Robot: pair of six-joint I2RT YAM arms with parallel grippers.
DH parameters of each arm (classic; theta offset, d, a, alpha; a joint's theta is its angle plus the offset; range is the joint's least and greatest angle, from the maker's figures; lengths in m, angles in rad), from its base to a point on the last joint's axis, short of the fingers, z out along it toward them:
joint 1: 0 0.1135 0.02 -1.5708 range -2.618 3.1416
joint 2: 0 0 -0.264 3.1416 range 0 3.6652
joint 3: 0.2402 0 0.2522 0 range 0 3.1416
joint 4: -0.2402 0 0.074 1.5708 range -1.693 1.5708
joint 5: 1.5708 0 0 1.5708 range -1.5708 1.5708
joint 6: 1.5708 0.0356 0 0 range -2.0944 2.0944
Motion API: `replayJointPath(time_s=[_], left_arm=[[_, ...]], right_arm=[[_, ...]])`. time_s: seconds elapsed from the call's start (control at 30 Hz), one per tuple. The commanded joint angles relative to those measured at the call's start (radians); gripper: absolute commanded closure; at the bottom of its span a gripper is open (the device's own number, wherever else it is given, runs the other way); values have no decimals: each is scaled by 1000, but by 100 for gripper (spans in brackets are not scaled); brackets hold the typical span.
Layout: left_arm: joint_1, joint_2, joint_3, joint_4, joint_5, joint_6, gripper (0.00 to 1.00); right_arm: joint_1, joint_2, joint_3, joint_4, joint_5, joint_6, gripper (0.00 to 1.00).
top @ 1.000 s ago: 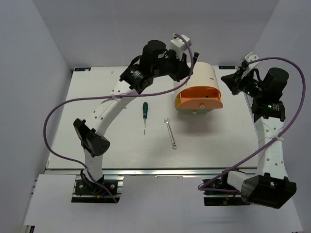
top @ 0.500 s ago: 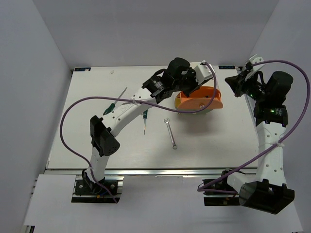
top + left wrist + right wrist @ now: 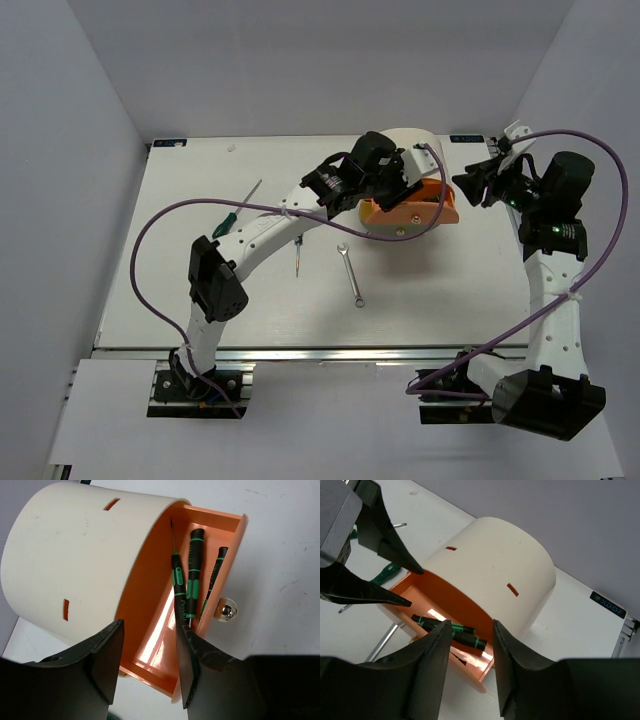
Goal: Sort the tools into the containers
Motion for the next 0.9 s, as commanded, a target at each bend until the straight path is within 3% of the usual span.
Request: replayJointPath(time_s=[0.0,0.07,0.1,0.13,0.17,0.2,0.23,0.27,0.3,0.33,0.4,0.43,0.47,0.5,0.57,0.73,0.87], left_arm=[[-4,-21,51,27,-35,-11,44],[-4,-28,83,49,-69,-44,46],[-4,-47,88,63,-142,-60,60],[-4,-61,90,96,-184,-78,72],[-2,-80,78,112,-233,-106,83],[-1,-126,64,128,-323,-165,99],[19,-157,42,145,-340,-196,100],[34,-188,-13,147,-338,-278,100],[57,-224,-48,145,-325,-337,100],[115,-301,-94,144,-268,-394,96],[194,-387,-280,158,-157,-588,77],[267,-433,-362,203,-37,-642,65],[295,-532,-446,231,7,-723,45],[317,-580,-610,265,40,-750,40],[334,-712,-752,358,60,-810,26],[335,-863,-1011,434,55,-903,22],[335,-926,-1084,451,51,-946,19]], right_arm=[[-7,-3,-3,-29,-63,-62,57],[-5,0,1,-73,-100,-108,65],[-5,0,6,-102,-164,-204,80],[-4,3,24,-148,-215,-298,89],[1,15,40,-308,-258,-414,99],[12,23,57,-399,-292,-532,100],[32,37,98,-498,-325,-773,100],[42,70,116,-661,-317,-867,100],[53,90,135,-720,-301,-937,100],[74,113,176,-777,-283,-1060,100],[95,186,213,-895,-223,-1134,100],[113,209,227,-905,-205,-1139,100],[124,241,242,-905,-159,-1124,100],[134,252,244,-875,-133,-1103,100],[177,256,213,-800,-68,-1008,100],[259,239,133,-565,101,-876,100],[276,250,89,-376,191,-692,100]])
